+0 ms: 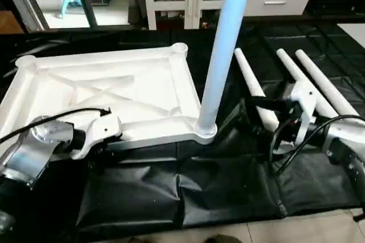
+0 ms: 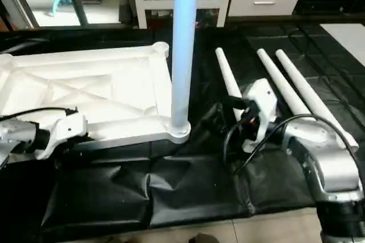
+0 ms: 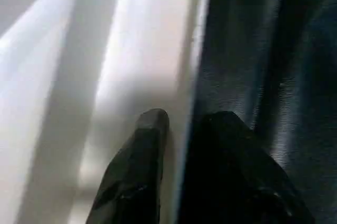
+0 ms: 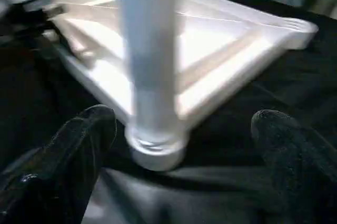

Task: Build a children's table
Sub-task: Rotate table base

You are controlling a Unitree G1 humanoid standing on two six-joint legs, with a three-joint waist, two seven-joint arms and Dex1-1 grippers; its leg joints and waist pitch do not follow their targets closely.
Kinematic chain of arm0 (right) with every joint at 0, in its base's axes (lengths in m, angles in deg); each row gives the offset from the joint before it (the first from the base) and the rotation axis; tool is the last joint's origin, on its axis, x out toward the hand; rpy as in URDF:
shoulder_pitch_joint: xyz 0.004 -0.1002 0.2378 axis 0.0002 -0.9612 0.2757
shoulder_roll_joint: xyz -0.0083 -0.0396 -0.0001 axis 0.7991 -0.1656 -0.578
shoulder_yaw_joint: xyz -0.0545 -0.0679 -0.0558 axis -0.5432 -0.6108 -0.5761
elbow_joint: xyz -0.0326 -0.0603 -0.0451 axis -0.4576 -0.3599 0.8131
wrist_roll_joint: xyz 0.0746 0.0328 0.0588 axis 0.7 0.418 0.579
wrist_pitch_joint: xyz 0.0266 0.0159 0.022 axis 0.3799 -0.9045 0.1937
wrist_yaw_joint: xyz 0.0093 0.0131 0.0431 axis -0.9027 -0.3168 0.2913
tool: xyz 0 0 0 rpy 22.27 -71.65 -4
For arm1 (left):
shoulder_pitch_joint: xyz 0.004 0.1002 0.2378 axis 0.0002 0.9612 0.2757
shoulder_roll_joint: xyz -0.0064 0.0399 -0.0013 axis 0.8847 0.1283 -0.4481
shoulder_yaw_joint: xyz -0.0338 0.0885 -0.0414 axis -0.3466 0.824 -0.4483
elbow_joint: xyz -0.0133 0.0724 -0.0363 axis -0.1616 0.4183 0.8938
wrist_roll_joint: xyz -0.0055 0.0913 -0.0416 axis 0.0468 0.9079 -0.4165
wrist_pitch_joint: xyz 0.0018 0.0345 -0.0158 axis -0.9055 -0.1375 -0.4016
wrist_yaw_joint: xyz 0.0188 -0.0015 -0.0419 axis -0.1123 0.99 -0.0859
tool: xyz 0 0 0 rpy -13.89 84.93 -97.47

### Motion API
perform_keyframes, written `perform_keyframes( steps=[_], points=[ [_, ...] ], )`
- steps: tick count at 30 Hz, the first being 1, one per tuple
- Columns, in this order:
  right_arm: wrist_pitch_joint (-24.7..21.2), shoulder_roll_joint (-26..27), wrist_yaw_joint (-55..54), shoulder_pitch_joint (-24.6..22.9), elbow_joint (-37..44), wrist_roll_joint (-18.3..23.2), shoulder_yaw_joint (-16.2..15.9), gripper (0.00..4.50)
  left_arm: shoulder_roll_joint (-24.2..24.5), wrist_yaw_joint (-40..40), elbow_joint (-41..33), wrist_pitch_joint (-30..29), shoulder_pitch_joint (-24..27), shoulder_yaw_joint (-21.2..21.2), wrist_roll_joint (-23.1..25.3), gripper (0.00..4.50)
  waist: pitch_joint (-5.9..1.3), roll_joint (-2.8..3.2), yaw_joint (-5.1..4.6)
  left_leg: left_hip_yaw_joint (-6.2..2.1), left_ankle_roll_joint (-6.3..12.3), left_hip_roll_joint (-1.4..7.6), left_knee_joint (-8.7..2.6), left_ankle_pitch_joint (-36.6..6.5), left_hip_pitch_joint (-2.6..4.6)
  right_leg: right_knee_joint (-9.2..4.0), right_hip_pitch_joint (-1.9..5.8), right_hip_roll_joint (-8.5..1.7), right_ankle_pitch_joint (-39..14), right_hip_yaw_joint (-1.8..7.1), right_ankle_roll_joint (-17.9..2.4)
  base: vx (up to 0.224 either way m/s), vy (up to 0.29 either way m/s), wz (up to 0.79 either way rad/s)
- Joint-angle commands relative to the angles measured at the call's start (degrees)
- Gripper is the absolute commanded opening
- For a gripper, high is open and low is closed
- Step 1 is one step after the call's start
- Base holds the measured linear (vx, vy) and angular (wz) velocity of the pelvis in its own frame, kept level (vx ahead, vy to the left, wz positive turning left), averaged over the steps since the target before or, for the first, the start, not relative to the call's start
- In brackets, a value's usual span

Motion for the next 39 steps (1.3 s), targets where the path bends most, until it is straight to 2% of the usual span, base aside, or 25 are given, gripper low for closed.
perform_keyframes(
  steps=[1, 3, 5, 8, 10, 16, 21, 25, 26, 27, 28, 30, 31, 32, 33, 35, 36, 39],
  points=[
    [-0.2, -0.1, 1.7, -1.0, 1.9, 0.9, -1.1, 4.5, 0.1, -1.0, 0.7, -0.7, -0.8, 0.0, 1.2, 1.26, -3.64, 0.19, 0.1, -0.8, 3.58, 1.18, -3.78, -6.9, 0.64, -4.37, 3.35, -3.44, -1.7, 2.73, -14.5, 0.0, 0.0, 0.0],
    [0.7, 0.0, 1.8, -1.8, 2.0, 0.4, -1.7, 4.5, 0.0, -1.7, 0.9, -1.3, -0.9, -0.1, 1.6, 1.26, -3.64, 0.06, 0.15, -0.78, 3.3, 1.2, -3.79, -7.2, 0.65, -4.47, 3.31, -3.48, -2.9, 2.75, -14.3, 0.0, 0.0, 0.0],
    [1.1, 0.3, 1.4, -2.0, 2.0, 0.1, -1.9, 4.5, -0.2, -2.2, 1.2, -1.9, -1.0, -0.3, 1.9, 0.88, -3.6, 0.1, 0.17, -0.81, 2.95, 1.23, -3.88, -7.6, 0.73, -4.61, 3.21, -3.52, -3.9, 2.76, -14.1, 0.0, 0.0, 0.0],
    [1.1, 0.5, 0.8, -1.9, 2.0, 0.1, -1.9, 4.5, -0.8, -2.4, 1.5, -2.5, -1.1, -0.6, 1.9, 0.77, -3.54, -0.04, 0.15, -0.8, 2.43, 1.18, -3.9, -8.4, 0.73, -4.78, 3.16, -3.56, -5.8, 2.82, -13.7, 0.0, 0.0, 0.0],
    [1.1, 0.4, 0.5, -2.0, 2.1, 0.1, -1.9, 4.5, -0.9, -2.6, 1.3, -3.2, -1.0, -0.6, 1.7, 0.51, -3.62, 0.02, 0.21, -0.84, 2.32, 1.13, -3.88, -8.4, 0.68, -4.83, 3.22, -3.56, -6.5, 2.84, -13.4, 0.0, 0.0, 0.0],
    [1.8, 0.3, 0.5, -2.1, 2.0, -0.3, -2.1, 4.5, -1.1, -3.8, 0.9, -5.1, -0.6, -0.4, 2.6, 0.25, -3.82, -0.09, 0.05, -0.91, 2.83, 1.05, -3.8, -6.9, 0.39, -4.52, 3.43, -3.51, -3.8, 2.76, -13.7, 0.0, 0.0, 0.0],
    [2.3, 0.5, 0.2, -2.4, 2.1, -0.5, -2.5, 4.5, -2.5, -5.7, -0.3, -11.2, -0.8, -1.1, 2.2, 0.07, -3.86, -0.21, -0.07, -0.81, 3.08, 1.05, -3.69, -6.7, 0.38, -4.62, 3.49, -3.58, -4.7, 2.85, -13.8, 0.0, 0.0, 0.0],
    [2.5, 0.7, 0.0, -2.3, 1.9, -0.7, -2.8, 4.5, -7.9, -12.9, 0.0, -22.4, -3.4, -5.4, -0.2, 0.03, -3.8, -0.37, 0.11, -0.73, 2.93, 1.06, -3.58, -7.0, 0.6, -4.82, 3.26, -3.48, -6.2, 2.81, -13.9, 0.0, 0.0, 0.0],
    [2.8, 0.8, -0.2, -2.1, 1.6, -1.1, -2.9, 4.5, -11.0, -17.4, 1.1, -27.5, -5.1, -7.6, -0.8, 0.03, -3.81, -0.36, -0.02, -0.62, 2.79, 1.02, -3.53, -6.9, 0.52, -4.67, 3.35, -3.43, -5.9, 2.85, -14.1, 0.0, 0.0, 0.0],
    [2.9, 1.0, -0.4, -1.9, 1.4, -1.3, -3.0, 4.5, -12.4, -18.9, 1.6, -29.0, -5.8, -8.2, -1.0, 0.03, -3.85, -0.41, 0.16, -0.71, 2.86, 0.95, -3.36, -6.6, 0.47, -4.81, 3.4, -3.47, -5.9, 2.8, -14.3, 0.0, 0.0, 0.0],
    [3.2, 1.1, -0.5, -1.8, 1.1, -1.6, -3.2, 4.5, -14.5, -21.4, 2.8, -30.6, -7.0, -9.4, -1.5, 0.03, -3.88, -0.57, 0.03, -0.74, 3.26, 0.75, -3.27, -5.9, 0.07, -4.75, 3.63, -3.42, -5.4, 2.79, -14.2, 0.0, 0.0, 0.0],
    [3.5, 1.2, -0.7, -1.6, 0.9, -1.9, -3.4, 4.5, -16.3, -23.1, 3.7, -31.7, -8.0, -10.3, -2.0, 0.03, -4.08, -0.78, -0.18, -0.87, 3.68, 0.53, -3.13, -5.4, -0.22, -4.82, 3.9, -3.35, -5.6, 2.67, -13.4, 0.0, 0.0, 0.0],
    [3.7, 1.3, -0.8, -1.6, 0.9, -2.2, -3.5, 4.5, -17.4, -24.8, 4.5, -32.0, -8.7, -11.3, -2.3, 0.03, -3.9, -1.05, -0.46, -0.94, 4.25, 0.38, -3.1, -5.1, -0.4, -4.9, 3.82, -3.23, -5.7, 2.62, -13.0, 0.0, 0.0, 0.0],
    [3.7, 1.3, -0.9, -1.6, 0.8, -2.2, -3.5, 4.5, -18.0, -25.3, 5.0, -32.2, -9.2, -11.6, -2.6, 0.03, -3.93, -1.02, -0.54, -0.94, 4.44, 0.28, -3.04, -5.1, -0.48, -4.96, 3.88, -3.23, -6.0, 2.6, -12.7, 0.0, 0.0, 0.0],
    [4.0, 1.3, -1.1, -1.5, 0.5, -2.6, -3.7, 4.5, -20.3, -28.1, 6.9, -33.1, -11.2, -13.4, -3.4, 0.03, -3.92, -0.96, -0.69, -0.82, 4.76, 0.23, -2.95, -5.3, -0.23, -5.24, 3.61, -3.1, -6.9, 2.61, -12.5, 0.0, 0.0, 0.0],
    [4.2, 1.3, -1.2, -1.5, 0.4, -2.7, -3.8, 4.5, -22.9, -32.2, 9.2, -34.2, -13.5, -16.4, -4.3, 0.03, -3.97, -0.94, -0.2, -0.88, 5.13, 0.39, -2.92, -5.0, -0.21, -5.17, 3.66, -3.14, -6.5, 2.58, -12.6, 0.0, 0.0, 0.0],
    [4.2, 1.3, -1.4, -1.6, 0.4, -2.8, -3.8, 4.5, -24.2, -34.2, 10.5, -34.6, -14.9, -18.1, -4.9, 0.03, -3.84, -0.75, -0.08, -0.92, 5.22, 0.41, -2.98, -4.9, -0.17, -5.17, 3.53, -3.1, -6.1, 2.54, -12.8, 0.0, 0.0, 0.0],
    [4.4, 1.4, -2.1, -1.7, 0.5, -3.1, -3.9, 4.5, -27.0, -39.8, 13.9, -32.9, -18.5, -21.9, -6.2, 0.03, -4.03, -0.98, 0.3, -0.96, 6.06, 0.3, -2.92, -4.0, -0.23, -5.05, 3.68, -3.08, -3.4, 2.48, -13.2, 0.0, 0.0, 0.0]
  ],
)
